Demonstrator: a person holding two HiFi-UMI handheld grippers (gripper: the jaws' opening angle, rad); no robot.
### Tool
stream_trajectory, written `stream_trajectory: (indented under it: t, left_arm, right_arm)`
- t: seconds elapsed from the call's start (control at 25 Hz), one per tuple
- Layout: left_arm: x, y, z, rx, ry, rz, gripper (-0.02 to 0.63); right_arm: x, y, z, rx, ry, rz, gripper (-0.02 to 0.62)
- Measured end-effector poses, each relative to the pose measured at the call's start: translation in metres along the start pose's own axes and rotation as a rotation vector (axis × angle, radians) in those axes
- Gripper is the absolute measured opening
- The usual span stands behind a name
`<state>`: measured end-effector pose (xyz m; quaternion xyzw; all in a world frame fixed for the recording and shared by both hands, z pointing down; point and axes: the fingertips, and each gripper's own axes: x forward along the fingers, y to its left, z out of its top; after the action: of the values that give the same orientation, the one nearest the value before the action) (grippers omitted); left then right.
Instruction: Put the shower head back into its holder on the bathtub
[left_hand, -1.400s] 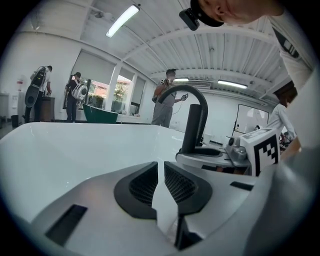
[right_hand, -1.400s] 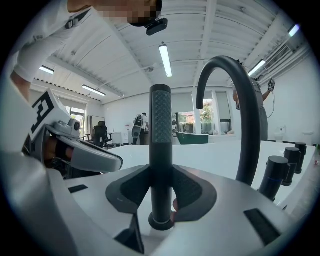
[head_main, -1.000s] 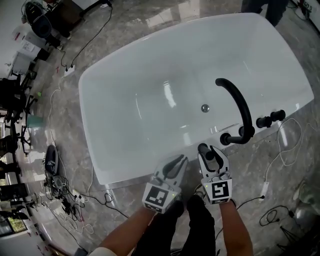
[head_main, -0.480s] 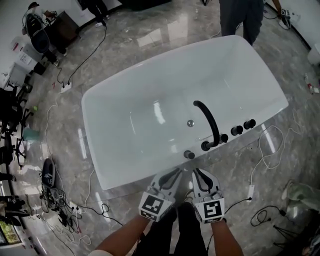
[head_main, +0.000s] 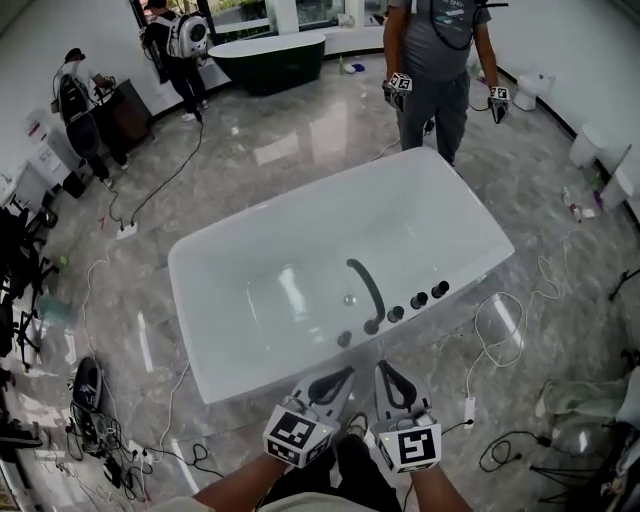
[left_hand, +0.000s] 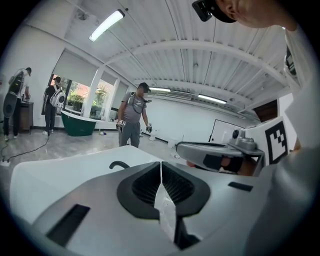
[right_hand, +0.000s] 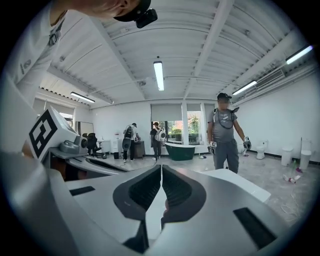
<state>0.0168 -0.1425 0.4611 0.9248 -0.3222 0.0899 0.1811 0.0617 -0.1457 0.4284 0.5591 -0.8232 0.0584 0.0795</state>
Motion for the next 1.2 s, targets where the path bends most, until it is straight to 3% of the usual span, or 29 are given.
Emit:
stream_trajectory:
  t: [0.24,0.56,0.84,1.2]
  left_arm:
    - [-0.004,-0.036,0.042,0.064,-0.031,-0.007,0.01]
    - [-0.026,-0.069,0.098,0.147,-0.13,-0.013,0.006]
    - [-0.03,-0.074,0.113,0.172,-0.144,-0.015,0.005]
    - [-0.029,-0.074,0.109,0.147,-0.146,-0.017,0.005]
  right_arm:
    - [-0.035,-0.008,0.047,-0.004,-0.044,-0.025,0.018]
    - [-0.057,-0.003,0.083,-0.006,-0.088,0.019,0.015]
    - [-0.05,0.006,0.104,-0.011,-0.108,0.057,0.012]
    - [-0.05,0.008,0.102,-0.014,-0.108,0.059,0.012]
